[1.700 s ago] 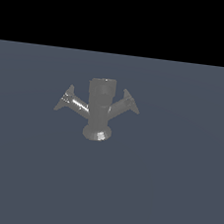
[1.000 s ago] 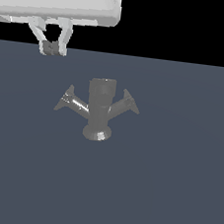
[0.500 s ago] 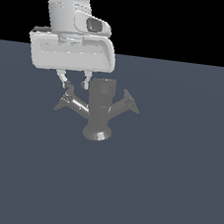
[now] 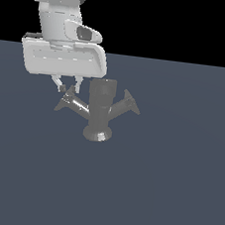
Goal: Turn on the faucet by rotating a designated handle.
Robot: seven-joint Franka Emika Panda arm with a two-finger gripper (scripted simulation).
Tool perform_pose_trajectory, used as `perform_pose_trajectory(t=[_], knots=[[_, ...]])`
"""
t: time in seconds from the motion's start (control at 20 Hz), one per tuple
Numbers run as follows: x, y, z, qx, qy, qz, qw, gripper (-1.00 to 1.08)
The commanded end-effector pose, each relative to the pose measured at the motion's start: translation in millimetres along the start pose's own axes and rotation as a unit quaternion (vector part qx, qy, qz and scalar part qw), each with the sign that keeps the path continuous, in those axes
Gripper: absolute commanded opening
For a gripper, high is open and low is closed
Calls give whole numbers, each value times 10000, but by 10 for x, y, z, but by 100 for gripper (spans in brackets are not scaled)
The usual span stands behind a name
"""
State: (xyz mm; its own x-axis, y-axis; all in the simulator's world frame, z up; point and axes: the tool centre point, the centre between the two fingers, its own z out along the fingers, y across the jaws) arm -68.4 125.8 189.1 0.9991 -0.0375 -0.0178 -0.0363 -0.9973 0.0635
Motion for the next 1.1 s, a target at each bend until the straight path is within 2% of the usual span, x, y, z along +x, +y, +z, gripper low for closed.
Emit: perform_pose_trajectory(t=[0.0,0.05,0.1,0.15,0.2,0.25,0.3,0.35,0.4,0.45,0.5,0.55,0.6,0.65,0.7,0.75,0.8,0.85,0.9,0.95,1.0,1.05], knots=[[-497,48,476,-166,-891,439,9949,-26],[52,377,691,-198,-636,11,9978,89],[-220,48,506,-230,-378,-416,9982,89],[-552,-84,285,-467,-563,-755,9945,55],[-546,364,604,-497,-920,-472,9934,28],[-371,-100,457,-555,-575,-829,9933,-40],[-437,-195,376,-573,-468,-938,9928,-40],[-186,34,327,-655,-454,-446,9958,-60],[-157,175,318,-684,-449,-275,9963,-60],[-392,-162,513,-421,-469,149,9979,-13],[-362,235,495,-213,-485,483,9974,-13],[325,193,469,-79,-257,907,9955,-67],[264,600,253,55,-29,1329,9911,-67],[-269,568,617,79,-481,1539,9869,-45],[-258,587,652,81,-515,1555,9865,-45],[607,913,477,88,-18,1610,9869,-48],[708,920,79,94,479,1662,9849,-48],[753,990,-34,-14,721,1313,9887,-53],[889,1062,-75,9,898,1658,9821,-63],[1025,1173,-87,-22,1077,1836,9771,-49],[1078,1129,-20,-11,1085,1343,9850,-54],[1067,1047,-19,-9,1086,1274,9859,-54]])
